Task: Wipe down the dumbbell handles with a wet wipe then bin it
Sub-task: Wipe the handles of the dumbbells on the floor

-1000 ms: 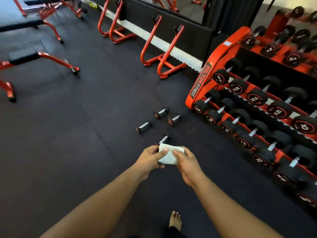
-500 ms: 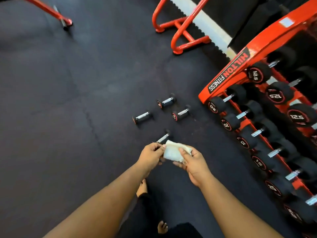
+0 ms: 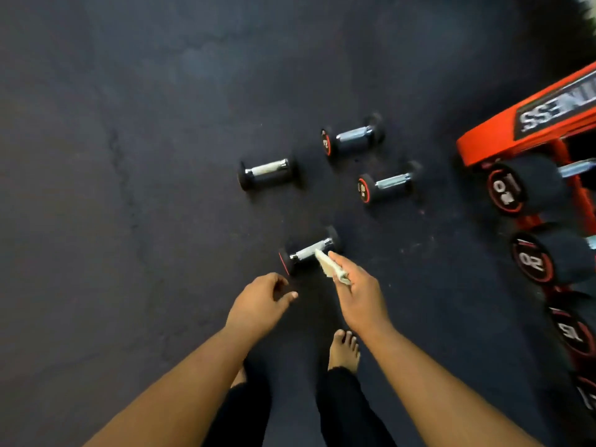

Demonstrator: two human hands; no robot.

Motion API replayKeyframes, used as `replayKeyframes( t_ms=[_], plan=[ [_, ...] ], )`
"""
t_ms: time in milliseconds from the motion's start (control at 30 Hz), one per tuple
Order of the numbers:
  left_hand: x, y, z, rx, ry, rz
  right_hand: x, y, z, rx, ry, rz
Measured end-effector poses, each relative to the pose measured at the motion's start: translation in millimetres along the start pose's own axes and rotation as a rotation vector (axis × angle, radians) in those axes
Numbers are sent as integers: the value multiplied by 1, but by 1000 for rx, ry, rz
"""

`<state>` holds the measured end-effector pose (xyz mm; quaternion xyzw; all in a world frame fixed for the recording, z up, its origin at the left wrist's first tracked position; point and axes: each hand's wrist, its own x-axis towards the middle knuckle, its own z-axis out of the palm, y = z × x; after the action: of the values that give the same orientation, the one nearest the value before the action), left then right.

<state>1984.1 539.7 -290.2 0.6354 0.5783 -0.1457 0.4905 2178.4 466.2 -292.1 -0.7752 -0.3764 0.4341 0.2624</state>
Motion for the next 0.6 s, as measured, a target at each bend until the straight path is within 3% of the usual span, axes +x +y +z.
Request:
replayKeyframes(
  t_ms=[200,367,533,600],
  plan=[
    [116,-55,67,244,34,-30,100,107,65,-552,-212,-323],
    [194,-82,104,335,24,-68,169,154,118,-928,-253,-570],
    [248,-95,123,381,-11,-46,193,198,165,-1103,-388,-596],
    [262,-97,115,410,4,-22,192,207,174,-1179,-368,-562]
  ],
)
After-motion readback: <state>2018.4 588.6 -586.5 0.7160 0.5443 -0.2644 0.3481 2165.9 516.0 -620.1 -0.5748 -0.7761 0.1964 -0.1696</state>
